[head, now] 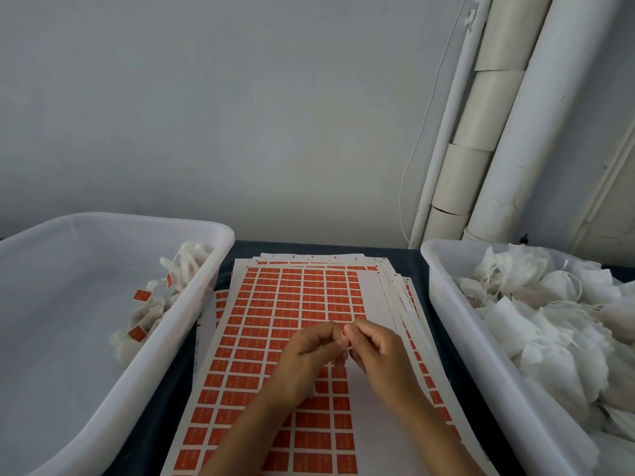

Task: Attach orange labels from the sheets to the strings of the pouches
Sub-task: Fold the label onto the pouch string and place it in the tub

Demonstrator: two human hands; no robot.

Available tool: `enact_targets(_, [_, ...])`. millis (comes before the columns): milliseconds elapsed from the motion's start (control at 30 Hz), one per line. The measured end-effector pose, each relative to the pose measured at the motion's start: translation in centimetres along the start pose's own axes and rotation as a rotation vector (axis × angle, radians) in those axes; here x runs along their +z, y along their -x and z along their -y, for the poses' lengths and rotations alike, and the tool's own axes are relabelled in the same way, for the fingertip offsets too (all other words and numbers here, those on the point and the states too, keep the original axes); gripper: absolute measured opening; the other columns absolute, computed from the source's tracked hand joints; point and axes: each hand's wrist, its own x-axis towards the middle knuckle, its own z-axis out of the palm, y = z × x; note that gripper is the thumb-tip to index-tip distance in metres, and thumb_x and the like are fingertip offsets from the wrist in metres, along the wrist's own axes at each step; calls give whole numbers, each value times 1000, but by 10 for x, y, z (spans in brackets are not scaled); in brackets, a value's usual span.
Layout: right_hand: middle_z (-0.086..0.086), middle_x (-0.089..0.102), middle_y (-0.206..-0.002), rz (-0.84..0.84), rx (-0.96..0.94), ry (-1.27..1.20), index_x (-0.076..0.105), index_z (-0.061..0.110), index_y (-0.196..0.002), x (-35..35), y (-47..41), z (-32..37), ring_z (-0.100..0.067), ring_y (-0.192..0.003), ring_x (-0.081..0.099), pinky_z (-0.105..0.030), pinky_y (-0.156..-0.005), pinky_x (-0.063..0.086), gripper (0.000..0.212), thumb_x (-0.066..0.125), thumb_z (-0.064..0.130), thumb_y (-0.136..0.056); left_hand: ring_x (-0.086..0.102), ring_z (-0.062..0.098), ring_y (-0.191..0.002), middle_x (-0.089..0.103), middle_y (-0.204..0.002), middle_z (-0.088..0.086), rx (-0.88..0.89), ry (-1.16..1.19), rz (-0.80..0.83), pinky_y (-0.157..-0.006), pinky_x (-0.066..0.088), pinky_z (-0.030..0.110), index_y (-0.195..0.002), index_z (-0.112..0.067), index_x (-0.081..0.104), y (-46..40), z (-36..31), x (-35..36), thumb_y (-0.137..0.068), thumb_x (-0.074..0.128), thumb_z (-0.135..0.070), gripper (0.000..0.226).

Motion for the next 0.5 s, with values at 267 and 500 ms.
enact_targets(267, [9,59,-70,40,36,-61,60,15,-86,5,1,-1,-6,-62,57,-9,-58,44,21,44,26,-96,54,2,-60,57,-59,-13,-14,17,-23,-64,46,12,-70,-16,59,0,1,1,-99,40,-9,35])
enact_targets(500, [12,65,-92,74,65,-174,56,27,-93,6,6,-2,-6,-86,65,-16,-76,51,22,36,35,-94,61,13,-72,64,-76,-1,-74,-44,-29,-72,50,15,-83,-17,62,0,5,3,-98,39,-27,29])
